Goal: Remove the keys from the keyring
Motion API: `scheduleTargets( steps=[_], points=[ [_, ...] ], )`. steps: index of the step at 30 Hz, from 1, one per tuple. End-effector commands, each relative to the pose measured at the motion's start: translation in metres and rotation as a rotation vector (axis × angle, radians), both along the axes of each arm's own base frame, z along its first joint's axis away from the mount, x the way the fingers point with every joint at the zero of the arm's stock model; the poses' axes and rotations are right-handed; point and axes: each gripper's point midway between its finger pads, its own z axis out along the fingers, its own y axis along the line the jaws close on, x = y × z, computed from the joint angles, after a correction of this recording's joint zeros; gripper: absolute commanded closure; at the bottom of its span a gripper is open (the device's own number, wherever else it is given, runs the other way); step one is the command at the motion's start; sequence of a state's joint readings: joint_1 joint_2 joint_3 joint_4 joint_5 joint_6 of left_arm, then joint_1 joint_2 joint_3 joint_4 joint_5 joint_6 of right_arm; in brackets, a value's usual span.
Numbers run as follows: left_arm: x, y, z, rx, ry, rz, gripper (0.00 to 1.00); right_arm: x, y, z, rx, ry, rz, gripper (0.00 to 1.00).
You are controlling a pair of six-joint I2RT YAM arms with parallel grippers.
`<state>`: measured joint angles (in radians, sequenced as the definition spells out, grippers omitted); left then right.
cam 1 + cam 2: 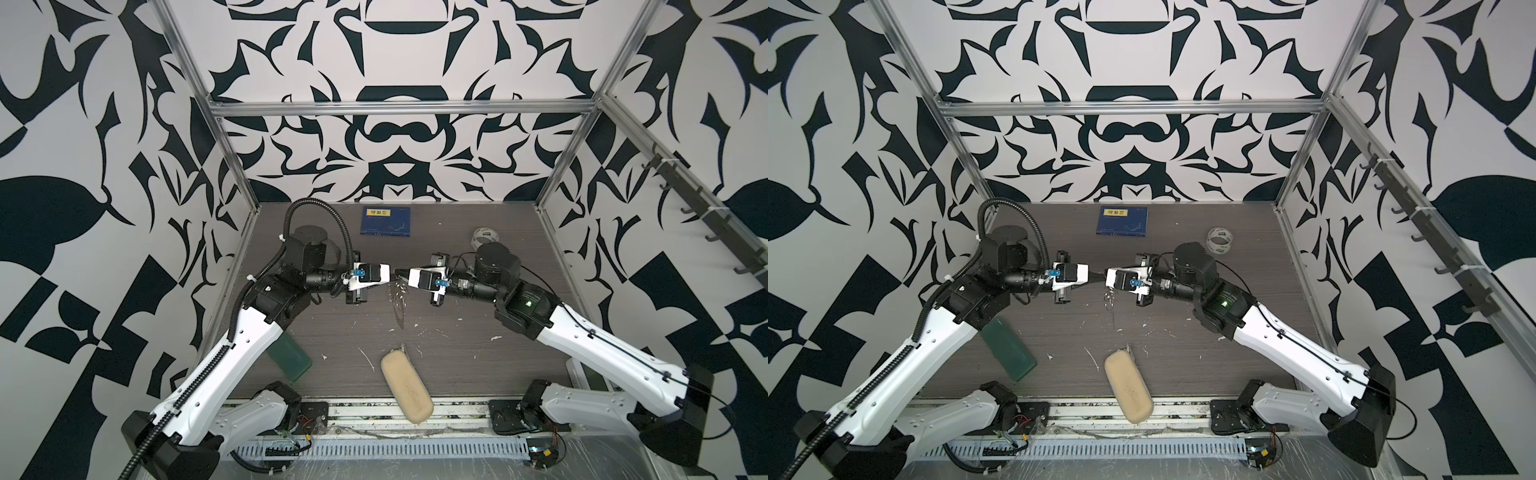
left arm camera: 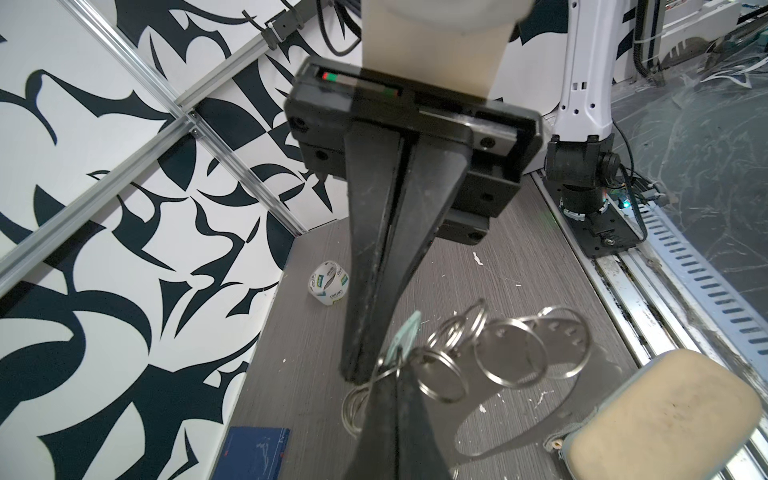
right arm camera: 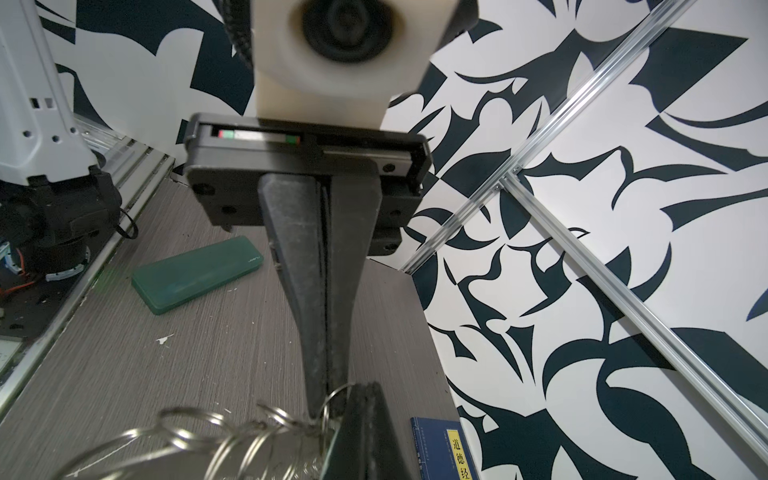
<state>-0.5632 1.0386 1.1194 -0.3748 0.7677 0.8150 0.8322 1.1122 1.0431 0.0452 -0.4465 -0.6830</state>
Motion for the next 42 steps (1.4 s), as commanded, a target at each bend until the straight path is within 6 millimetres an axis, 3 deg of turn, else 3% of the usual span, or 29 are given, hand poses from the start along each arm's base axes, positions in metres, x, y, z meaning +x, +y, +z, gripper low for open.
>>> scheduleTargets(
  steps=[1, 18, 42],
  points=[
    [-0.011, 0.000, 0.015, -0.054, -0.060, -0.040, 1.00, -0.009, -0.007, 0.022, 0.088, -0.056, 0.004, 1.00],
    [-0.011, 0.004, 0.015, -0.048, -0.070, -0.016, 1.00, -0.012, -0.022, 0.019, 0.087, -0.073, -0.047, 1.00],
    [-0.008, 0.001, 0.023, -0.085, 0.003, 0.001, 1.00, -0.002, -0.011, 0.002, 0.008, -0.021, -0.049, 1.00]
  ],
)
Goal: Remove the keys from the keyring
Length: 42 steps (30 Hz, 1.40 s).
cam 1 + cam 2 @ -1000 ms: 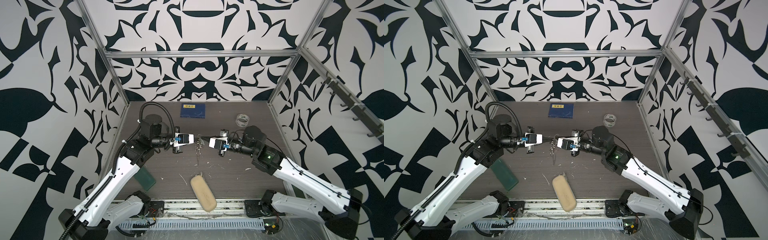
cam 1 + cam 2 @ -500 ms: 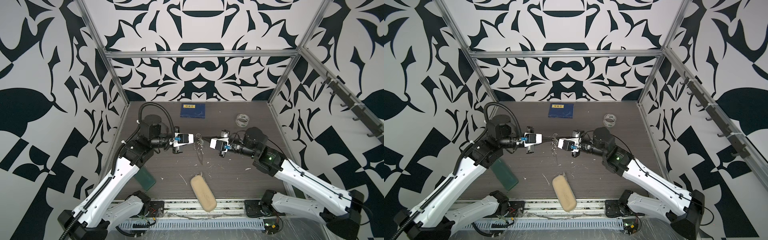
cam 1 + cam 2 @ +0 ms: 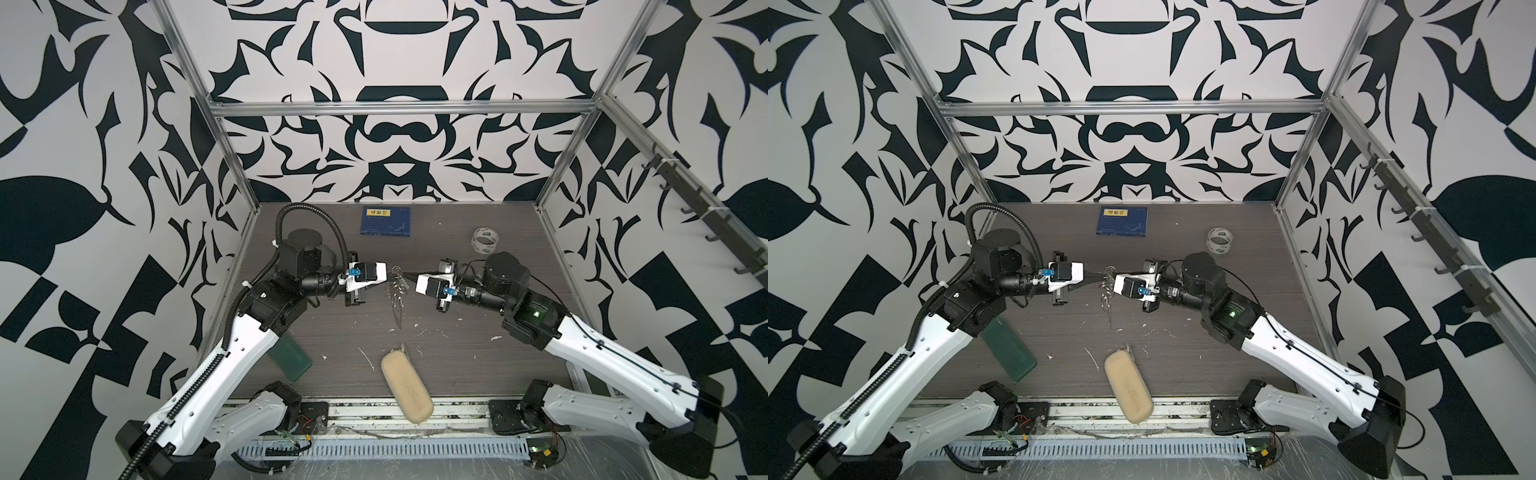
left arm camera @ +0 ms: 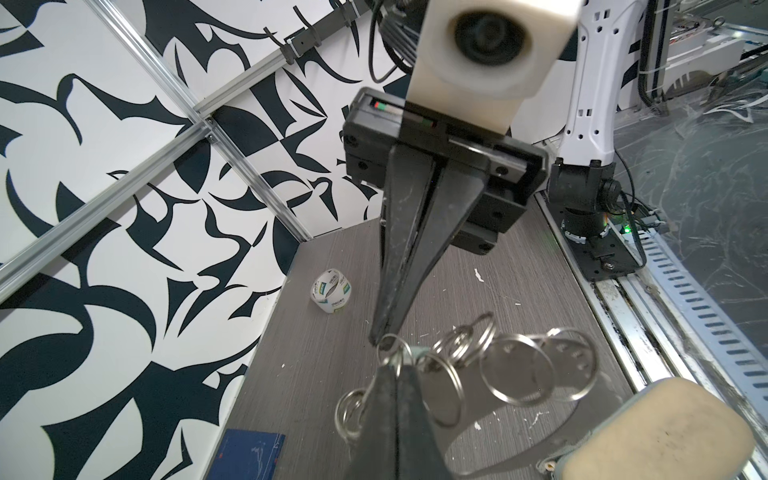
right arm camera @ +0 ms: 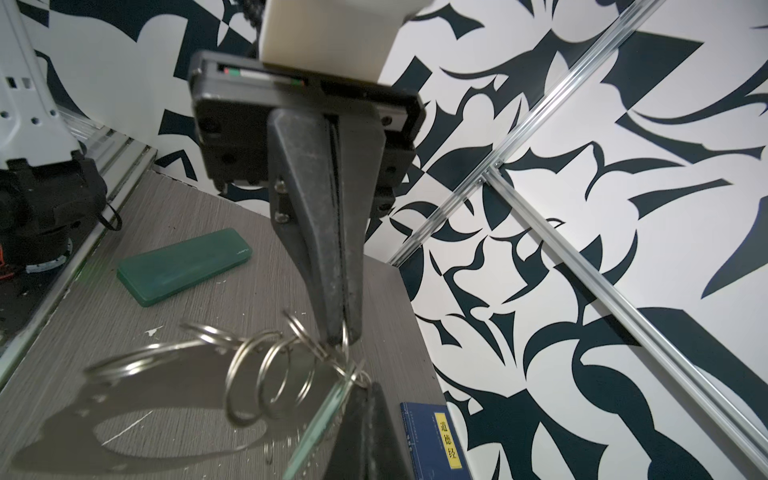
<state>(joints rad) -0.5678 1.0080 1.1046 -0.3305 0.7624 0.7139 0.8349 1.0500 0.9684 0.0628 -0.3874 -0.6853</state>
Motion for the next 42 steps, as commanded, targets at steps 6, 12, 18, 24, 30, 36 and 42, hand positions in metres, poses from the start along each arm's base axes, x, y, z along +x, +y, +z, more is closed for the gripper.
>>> scheduleTargets(
  steps=[6, 12, 18, 24, 30, 36, 42],
  points=[
    [-0.001, -0.001, 0.004, -0.001, -0.030, -0.016, 1.00, 0.002, 0.005, 0.023, 0.032, -0.017, 0.005, 1.00],
    [0.001, 0.002, 0.005, 0.000, -0.044, 0.007, 1.00, -0.001, -0.002, 0.028, 0.049, -0.038, -0.012, 1.00],
    [0.003, 0.004, 0.005, 0.009, -0.033, 0.020, 1.00, -0.010, -0.012, 0.019, 0.036, -0.001, -0.013, 1.00],
    [0.002, 0.005, 0.008, 0.003, -0.035, 0.019, 1.00, -0.025, -0.011, 0.007, 0.031, 0.053, 0.045, 1.00],
    [-0.009, 0.006, 0.008, 0.004, -0.042, -0.049, 1.00, -0.023, -0.012, 0.009, 0.061, 0.067, 0.026, 1.00],
    [-0.016, 0.011, 0.006, -0.007, -0.073, -0.117, 1.00, -0.025, -0.011, 0.005, 0.075, 0.090, 0.038, 0.84],
    [-0.023, 0.011, 0.005, -0.023, -0.082, -0.165, 1.00, -0.026, -0.009, 0.003, 0.117, 0.119, 0.049, 0.70]
  ],
)
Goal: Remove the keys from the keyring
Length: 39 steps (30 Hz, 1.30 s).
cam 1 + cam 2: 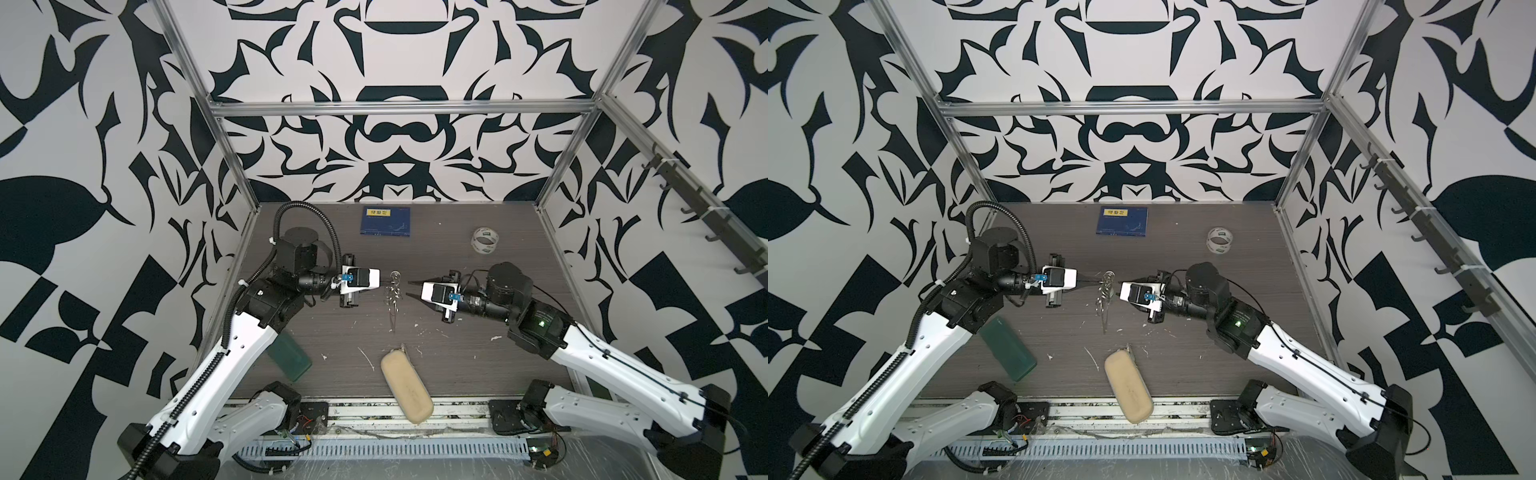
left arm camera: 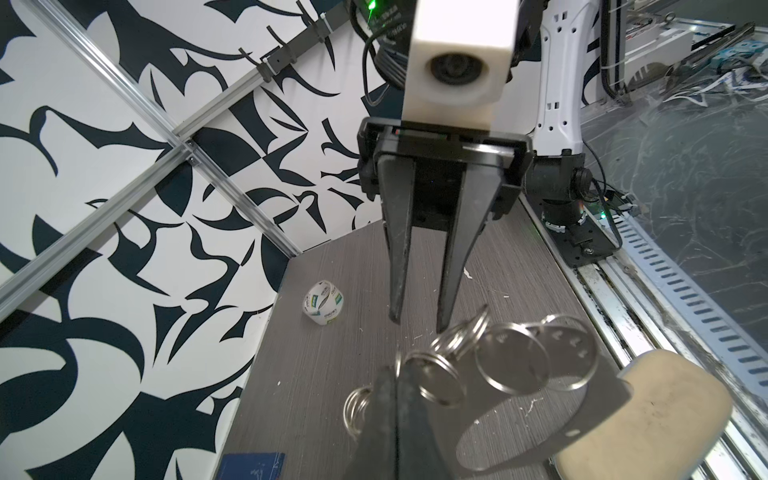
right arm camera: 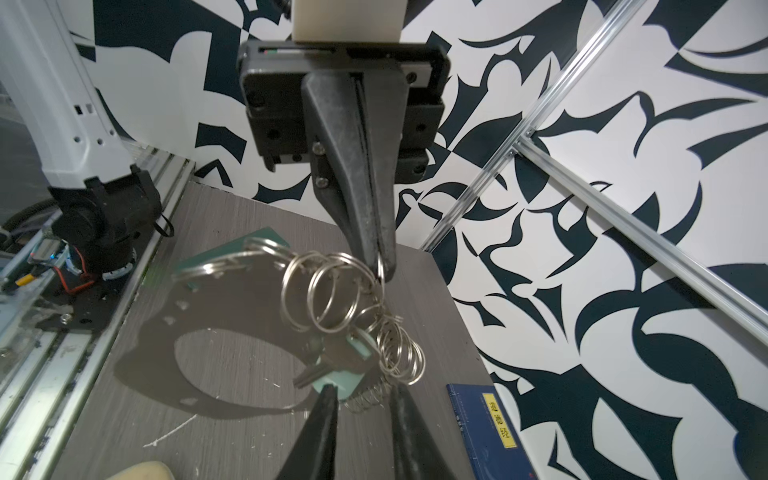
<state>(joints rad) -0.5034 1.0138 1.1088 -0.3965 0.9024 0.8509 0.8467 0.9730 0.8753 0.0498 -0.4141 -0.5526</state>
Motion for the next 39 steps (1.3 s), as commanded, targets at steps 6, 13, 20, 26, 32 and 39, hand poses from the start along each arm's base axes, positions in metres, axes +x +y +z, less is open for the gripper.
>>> scheduleTargets(
  steps=[6, 13, 20, 26, 32, 39],
  points=[
    [-0.015, 0.002, 0.010, -0.033, -0.020, -0.073, 1.00, -0.004, 0.004, 0.027, 0.163, 0.001, 0.019, 0.68],
    [-0.014, 0.001, 0.009, -0.031, -0.008, -0.067, 1.00, -0.007, 0.012, 0.034, 0.203, 0.014, 0.056, 0.67],
    [-0.014, 0.002, 0.008, -0.027, 0.003, -0.059, 1.00, -0.012, 0.019, 0.031, 0.188, 0.021, 0.087, 0.67],
    [-0.015, 0.003, 0.008, -0.028, 0.003, -0.055, 1.00, -0.013, 0.023, 0.032, 0.189, 0.027, 0.091, 0.67],
    [-0.015, 0.004, 0.007, -0.026, 0.003, -0.048, 1.00, -0.009, 0.022, 0.040, 0.212, 0.003, 0.072, 0.71],
    [-0.015, 0.004, 0.006, -0.025, 0.005, -0.046, 1.00, -0.007, 0.021, 0.042, 0.213, -0.001, 0.058, 0.73]
  ],
)
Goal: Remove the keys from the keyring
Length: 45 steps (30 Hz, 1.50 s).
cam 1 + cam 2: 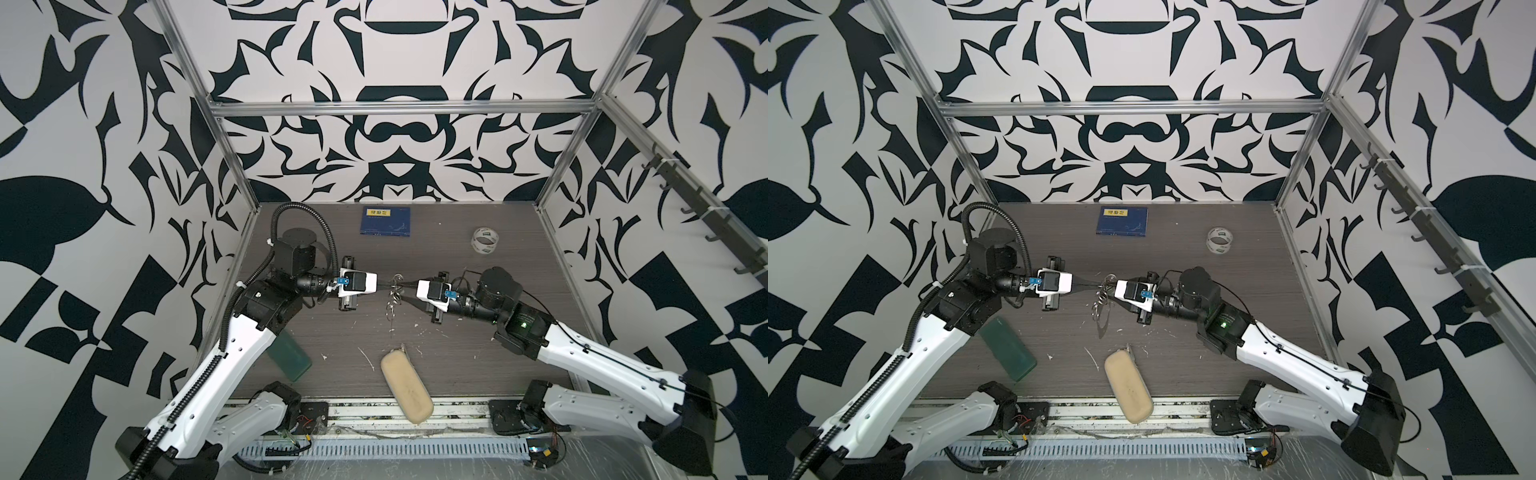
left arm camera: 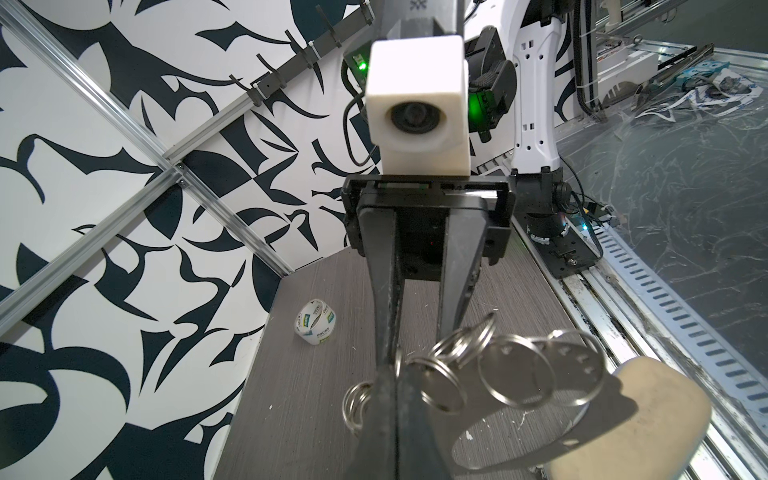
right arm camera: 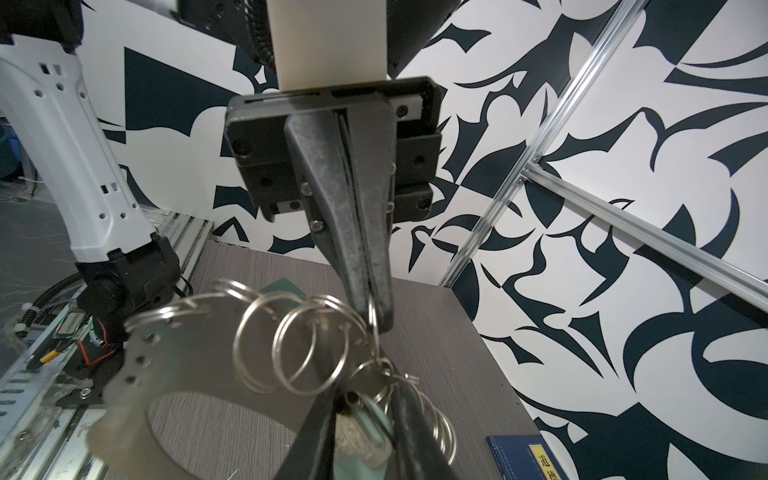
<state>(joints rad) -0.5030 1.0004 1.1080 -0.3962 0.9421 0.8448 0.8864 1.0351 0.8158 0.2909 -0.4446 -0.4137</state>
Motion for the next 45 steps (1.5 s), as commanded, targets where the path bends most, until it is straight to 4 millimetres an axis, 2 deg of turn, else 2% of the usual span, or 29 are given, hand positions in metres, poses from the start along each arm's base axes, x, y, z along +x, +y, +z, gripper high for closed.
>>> scheduleTargets(
  steps=[1, 11, 14, 20, 24, 30, 36, 45],
  points=[
    [-0.006, 0.003, 0.001, -0.006, 0.005, -0.010, 1.00, -0.002, -0.002, 0.038, 0.088, -0.057, -0.006, 0.73],
    [-0.003, 0.002, 0.001, -0.011, 0.010, -0.008, 1.00, -0.007, -0.002, 0.044, 0.103, -0.065, 0.020, 0.75],
    [-0.003, 0.001, 0.001, -0.011, 0.010, -0.008, 1.00, -0.006, -0.003, 0.042, 0.095, -0.069, 0.010, 0.82],
    [-0.002, 0.001, 0.000, -0.010, 0.015, -0.004, 1.00, -0.001, -0.004, 0.038, 0.073, -0.085, -0.020, 0.90],
    [0.000, 0.001, -0.001, -0.008, 0.015, 0.000, 1.00, 0.003, -0.005, 0.035, 0.053, -0.111, -0.044, 0.99],
    [0.007, 0.000, -0.004, -0.012, 0.013, 0.007, 1.00, 0.009, -0.008, 0.029, 0.008, -0.154, -0.079, 1.00],
    [0.020, -0.002, -0.005, -0.034, 0.009, -0.007, 1.00, 0.022, -0.016, 0.025, -0.042, -0.196, -0.121, 1.00],
    [0.046, -0.007, -0.014, -0.052, 0.013, -0.042, 1.00, 0.055, -0.037, 0.019, -0.086, -0.198, -0.194, 1.00]
  ],
)
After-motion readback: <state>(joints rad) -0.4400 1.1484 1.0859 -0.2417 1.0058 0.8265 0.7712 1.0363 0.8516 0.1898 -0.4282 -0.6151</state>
